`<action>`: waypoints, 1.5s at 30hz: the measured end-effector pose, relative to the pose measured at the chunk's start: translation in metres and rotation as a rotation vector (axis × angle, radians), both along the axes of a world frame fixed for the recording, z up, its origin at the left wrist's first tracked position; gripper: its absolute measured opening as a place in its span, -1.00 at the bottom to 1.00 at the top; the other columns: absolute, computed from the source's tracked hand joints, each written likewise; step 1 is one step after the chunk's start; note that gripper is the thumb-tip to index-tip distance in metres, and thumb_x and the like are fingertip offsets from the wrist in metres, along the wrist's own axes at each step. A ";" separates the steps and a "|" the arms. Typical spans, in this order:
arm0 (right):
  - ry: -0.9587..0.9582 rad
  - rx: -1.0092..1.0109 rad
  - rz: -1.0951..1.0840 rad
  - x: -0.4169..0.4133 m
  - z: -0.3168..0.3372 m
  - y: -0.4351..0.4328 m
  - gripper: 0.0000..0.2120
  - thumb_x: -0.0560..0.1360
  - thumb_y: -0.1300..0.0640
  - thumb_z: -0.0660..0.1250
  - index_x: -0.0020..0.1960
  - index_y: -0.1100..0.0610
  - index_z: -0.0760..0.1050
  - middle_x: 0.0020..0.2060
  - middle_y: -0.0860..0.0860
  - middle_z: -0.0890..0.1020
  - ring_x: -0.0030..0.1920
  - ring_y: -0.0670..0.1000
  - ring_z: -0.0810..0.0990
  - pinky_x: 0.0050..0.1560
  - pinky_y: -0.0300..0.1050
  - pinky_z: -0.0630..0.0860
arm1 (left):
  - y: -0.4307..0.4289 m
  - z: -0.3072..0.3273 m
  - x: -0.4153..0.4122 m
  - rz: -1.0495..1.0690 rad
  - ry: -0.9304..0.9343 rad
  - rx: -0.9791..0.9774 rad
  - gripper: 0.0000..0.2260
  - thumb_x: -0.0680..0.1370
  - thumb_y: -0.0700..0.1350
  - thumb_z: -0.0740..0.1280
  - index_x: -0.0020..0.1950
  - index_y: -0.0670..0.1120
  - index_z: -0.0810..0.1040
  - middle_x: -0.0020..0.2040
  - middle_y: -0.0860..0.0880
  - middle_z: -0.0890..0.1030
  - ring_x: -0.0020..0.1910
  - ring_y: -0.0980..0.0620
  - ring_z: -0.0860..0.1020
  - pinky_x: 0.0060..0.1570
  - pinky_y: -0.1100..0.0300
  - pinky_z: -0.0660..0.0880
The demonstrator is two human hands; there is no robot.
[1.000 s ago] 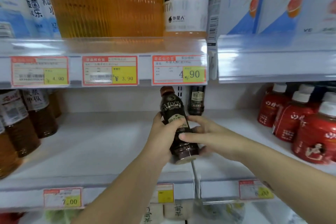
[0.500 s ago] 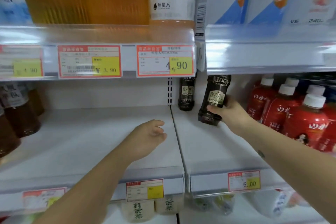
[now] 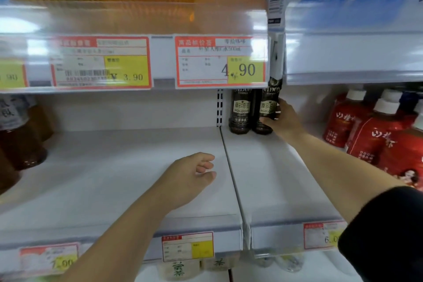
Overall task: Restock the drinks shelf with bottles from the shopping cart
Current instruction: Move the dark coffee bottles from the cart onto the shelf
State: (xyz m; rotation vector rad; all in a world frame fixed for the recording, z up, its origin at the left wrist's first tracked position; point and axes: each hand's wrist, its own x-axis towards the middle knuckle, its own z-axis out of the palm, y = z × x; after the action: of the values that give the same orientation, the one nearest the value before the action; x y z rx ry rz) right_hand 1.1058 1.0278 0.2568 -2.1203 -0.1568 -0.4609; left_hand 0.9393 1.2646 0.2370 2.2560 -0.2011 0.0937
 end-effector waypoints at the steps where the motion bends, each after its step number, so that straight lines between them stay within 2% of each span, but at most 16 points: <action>1: -0.002 -0.018 -0.011 0.001 0.000 0.001 -0.38 0.35 0.21 0.47 0.35 0.14 0.32 0.16 0.16 0.55 0.11 0.14 0.57 0.20 0.09 0.49 | 0.000 0.000 0.000 -0.004 -0.005 0.008 -0.68 0.55 -0.08 0.29 0.31 0.06 0.42 0.15 0.15 0.52 0.11 0.24 0.47 0.00 0.48 0.34; 8: -0.008 -0.007 -0.029 0.011 -0.006 0.009 -0.39 0.34 0.19 0.47 0.34 0.11 0.35 0.16 0.13 0.55 0.15 0.14 0.55 0.21 0.10 0.48 | -0.001 0.000 -0.001 -0.003 -0.006 0.043 -0.67 0.56 -0.08 0.29 0.32 0.07 0.41 0.13 0.18 0.51 0.10 0.26 0.45 -0.04 0.54 0.31; 11: 0.051 -0.032 -0.035 -0.003 0.003 0.011 -0.39 0.39 0.21 0.44 0.38 0.16 0.28 0.21 0.14 0.52 0.22 0.15 0.50 0.24 -0.05 0.42 | -0.001 0.000 -0.002 -0.012 -0.001 0.046 -0.66 0.56 -0.08 0.29 0.33 0.07 0.41 0.12 0.19 0.50 0.10 0.26 0.45 -0.04 0.53 0.31; 14: 0.204 -0.133 -0.040 -0.026 0.012 0.012 -0.32 0.43 0.16 0.43 0.41 0.29 0.16 0.32 0.18 0.41 0.32 0.16 0.39 0.09 -0.18 0.31 | -0.002 0.001 -0.002 -0.023 -0.002 0.059 -0.66 0.56 -0.09 0.29 0.33 0.05 0.41 0.12 0.16 0.50 0.10 0.23 0.45 -0.07 0.56 0.30; 16: 0.274 -0.297 -0.039 -0.056 0.019 0.013 -0.36 0.45 0.09 0.41 0.40 0.30 0.21 0.33 0.21 0.40 0.29 0.17 0.41 0.06 -0.16 0.36 | -0.002 0.002 -0.002 -0.029 -0.002 0.076 -0.66 0.56 -0.08 0.29 0.33 0.02 0.41 0.14 0.12 0.51 0.09 0.21 0.44 -0.11 0.60 0.29; 19: 0.199 -0.426 0.076 -0.108 0.026 0.020 -0.54 0.47 0.11 0.37 0.31 0.24 0.41 0.21 0.18 0.54 0.03 0.06 0.52 0.07 -0.11 0.43 | -0.002 0.008 -0.008 -0.050 -0.003 0.090 -0.66 0.55 -0.07 0.29 0.33 0.01 0.41 0.20 0.06 0.52 0.06 0.20 0.45 -0.11 0.60 0.29; 22: 0.081 -0.349 0.149 -0.165 0.024 0.033 -0.67 0.46 0.10 0.38 0.21 0.11 0.51 -0.02 0.00 0.62 -0.22 -0.09 0.55 -0.16 -0.33 0.44 | 0.003 0.015 -0.034 -0.022 -0.140 0.081 -0.70 0.55 -0.08 0.29 0.29 0.08 0.45 0.14 0.14 0.54 0.06 0.20 0.49 0.08 0.35 0.40; 25: -0.101 -0.270 0.225 -0.226 0.012 0.064 -0.81 0.46 0.13 0.37 0.07 0.01 0.57 -0.18 -0.17 0.62 -0.22 -0.18 0.56 -0.22 -0.45 0.43 | 0.022 0.012 -0.086 0.024 -0.390 0.043 -0.75 0.55 -0.15 0.27 0.19 0.11 0.51 0.01 0.24 0.56 0.01 0.28 0.50 0.04 0.38 0.43; 28: -0.207 -0.252 0.375 -0.283 -0.016 0.108 -0.86 0.44 0.19 0.39 -0.05 0.00 0.61 -0.25 -0.30 0.58 -0.21 -0.26 0.55 -0.21 -0.45 0.43 | 0.059 -0.015 -0.144 0.028 -0.482 0.002 -0.77 0.54 -0.16 0.26 0.12 0.10 0.54 -0.03 0.25 0.55 -0.02 0.29 0.52 -0.04 0.47 0.41; 32: -0.043 -0.293 0.567 -0.333 -0.087 0.179 -0.91 0.46 0.11 0.34 -0.08 -0.03 0.60 -0.30 -0.38 0.49 -0.23 -0.35 0.50 -0.23 -0.50 0.37 | 0.124 -0.083 -0.210 0.123 -0.322 -0.021 -0.81 0.55 0.02 0.18 0.10 0.15 0.51 -0.02 0.21 0.57 -0.04 0.25 0.53 -0.10 0.40 0.43; 35: 0.170 -0.377 0.682 -0.356 -0.159 0.232 -0.90 0.48 0.14 0.35 -0.04 0.00 0.61 -0.29 -0.33 0.51 -0.25 -0.24 0.51 -0.24 -0.47 0.35 | 0.173 -0.146 -0.256 0.256 -0.081 -0.034 -0.83 0.58 -0.09 0.23 0.13 0.07 0.54 0.00 0.25 0.53 -0.02 0.29 0.51 -0.09 0.48 0.39; 37: 0.271 -0.434 0.723 -0.371 -0.208 0.263 -0.90 0.47 0.14 0.35 -0.04 0.03 0.61 -0.28 -0.25 0.55 -0.27 -0.18 0.51 -0.22 -0.35 0.39 | 0.205 -0.190 -0.287 0.365 0.065 -0.061 -0.82 0.57 -0.16 0.27 0.11 0.05 0.54 -0.04 0.23 0.55 -0.07 0.27 0.53 -0.15 0.55 0.37; 39: 0.384 -0.484 0.758 -0.385 -0.258 0.292 -0.89 0.43 0.16 0.35 -0.07 0.04 0.61 -0.26 -0.15 0.62 -0.27 -0.10 0.53 -0.20 -0.21 0.44 | 0.236 -0.234 -0.319 0.454 0.211 -0.089 -0.81 0.55 -0.20 0.28 0.12 -0.02 0.56 -0.05 0.10 0.60 -0.10 0.14 0.57 -0.16 0.46 0.43; 40: 0.438 -0.513 0.778 -0.392 -0.282 0.304 -0.88 0.42 0.17 0.34 -0.07 0.04 0.61 -0.24 -0.10 0.65 -0.26 -0.07 0.55 -0.18 -0.18 0.45 | 0.248 -0.254 -0.334 0.483 0.285 -0.079 -0.81 0.56 -0.19 0.27 0.14 -0.03 0.55 -0.04 0.05 0.61 -0.14 0.17 0.56 -0.18 0.41 0.45; 42: 0.533 -0.572 0.811 -0.405 -0.325 0.326 -0.84 0.44 0.18 0.33 -0.01 0.07 0.60 -0.15 -0.03 0.67 -0.16 -0.02 0.59 -0.11 -0.16 0.47 | 0.272 -0.295 -0.363 0.547 0.406 -0.054 -0.80 0.57 -0.16 0.25 0.17 -0.01 0.54 -0.06 0.02 0.61 -0.32 0.28 0.51 -0.33 0.46 0.40; 45: 0.639 -0.679 0.853 -0.421 -0.376 0.352 -0.69 0.50 0.13 0.30 0.24 0.10 0.48 0.16 0.02 0.58 0.13 0.00 0.55 0.10 -0.16 0.44 | 0.296 -0.344 -0.396 0.661 0.535 -0.065 -0.79 0.59 -0.16 0.21 0.18 0.00 0.53 -0.10 -0.09 0.65 -0.51 0.20 0.38 -0.47 0.44 0.32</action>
State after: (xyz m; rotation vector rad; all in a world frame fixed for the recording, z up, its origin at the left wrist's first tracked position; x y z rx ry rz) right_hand 0.6848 1.3800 -0.1195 -2.4516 -0.8866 0.8739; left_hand 0.5434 1.5606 -0.1067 2.1098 0.8185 -0.1539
